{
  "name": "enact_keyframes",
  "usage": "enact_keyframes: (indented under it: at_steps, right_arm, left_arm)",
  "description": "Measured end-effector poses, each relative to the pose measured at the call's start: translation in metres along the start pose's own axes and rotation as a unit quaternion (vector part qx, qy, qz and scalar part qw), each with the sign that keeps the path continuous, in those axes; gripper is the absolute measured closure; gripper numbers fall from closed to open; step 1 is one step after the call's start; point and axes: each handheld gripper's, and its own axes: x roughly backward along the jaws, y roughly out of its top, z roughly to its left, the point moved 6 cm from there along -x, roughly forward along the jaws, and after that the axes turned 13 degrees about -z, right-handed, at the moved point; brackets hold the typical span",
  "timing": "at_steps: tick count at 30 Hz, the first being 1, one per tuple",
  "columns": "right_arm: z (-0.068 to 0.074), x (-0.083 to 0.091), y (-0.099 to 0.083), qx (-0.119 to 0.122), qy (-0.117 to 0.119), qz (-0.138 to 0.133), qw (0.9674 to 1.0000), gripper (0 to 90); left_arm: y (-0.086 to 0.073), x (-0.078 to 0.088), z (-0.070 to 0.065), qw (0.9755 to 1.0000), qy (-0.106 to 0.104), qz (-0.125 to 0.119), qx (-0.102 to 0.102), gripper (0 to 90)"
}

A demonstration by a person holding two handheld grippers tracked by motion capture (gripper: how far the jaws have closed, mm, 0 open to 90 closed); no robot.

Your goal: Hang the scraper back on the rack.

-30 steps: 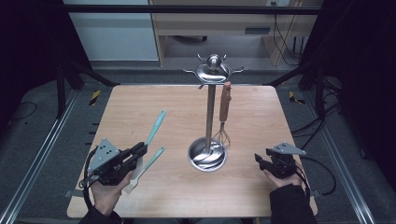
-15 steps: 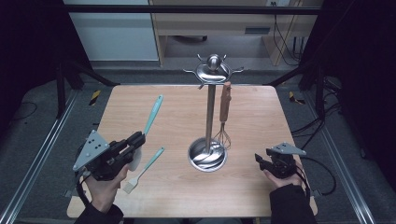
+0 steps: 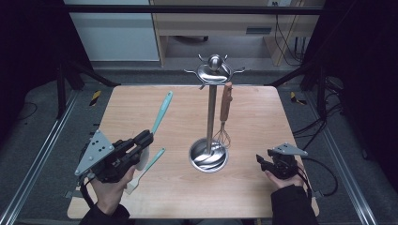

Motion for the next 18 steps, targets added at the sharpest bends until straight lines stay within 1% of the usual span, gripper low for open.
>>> enact_keyframes:
  at_steps: [3,8,9,10,13,15,16,17,18]
  right_arm:
    - [0.000,0.000,0.000,-0.002,0.001,0.000,1.0000,48.2]
    - [0.001,0.001,0.000,-0.004,0.001,0.000,1.0000,48.2]
    - [0.001,0.000,0.000,-0.004,0.002,0.001,1.0000,48.2]
    - [0.000,0.000,0.000,0.001,0.000,-0.001,1.0000,48.2]
    - [0.001,0.000,0.000,-0.004,0.002,0.001,1.0000,48.2]
    - [0.001,0.000,0.000,-0.004,0.002,0.000,1.0000,48.2]
    - [0.000,0.000,0.000,0.001,0.001,-0.001,1.0000,48.2]
    - [0.001,0.000,0.000,-0.004,0.002,0.001,1.0000,48.2]
    - [0.001,0.000,0.000,-0.004,0.002,0.000,1.0000,48.2]
  left_arm:
    - [0.002,-0.003,-0.005,1.0000,-0.007,-0.003,-0.002,81.2]
    - [0.006,-0.007,-0.011,0.9999,-0.012,-0.010,-0.006,81.2]
    - [0.006,-0.008,-0.012,0.9998,-0.013,-0.011,-0.006,81.2]
    - [0.008,-0.009,-0.014,0.9998,-0.014,-0.012,-0.008,81.2]
    - [0.010,-0.011,-0.017,0.9997,-0.016,-0.013,-0.011,81.2]
    - [0.011,-0.013,-0.018,0.9997,-0.017,-0.015,-0.012,81.2]
    - [0.012,-0.014,-0.019,0.9996,-0.018,-0.016,-0.012,81.2]
    - [0.012,-0.015,-0.020,0.9996,-0.018,-0.016,-0.012,81.2]
    - [0.013,-0.016,-0.021,0.9996,-0.019,-0.016,-0.013,81.2]
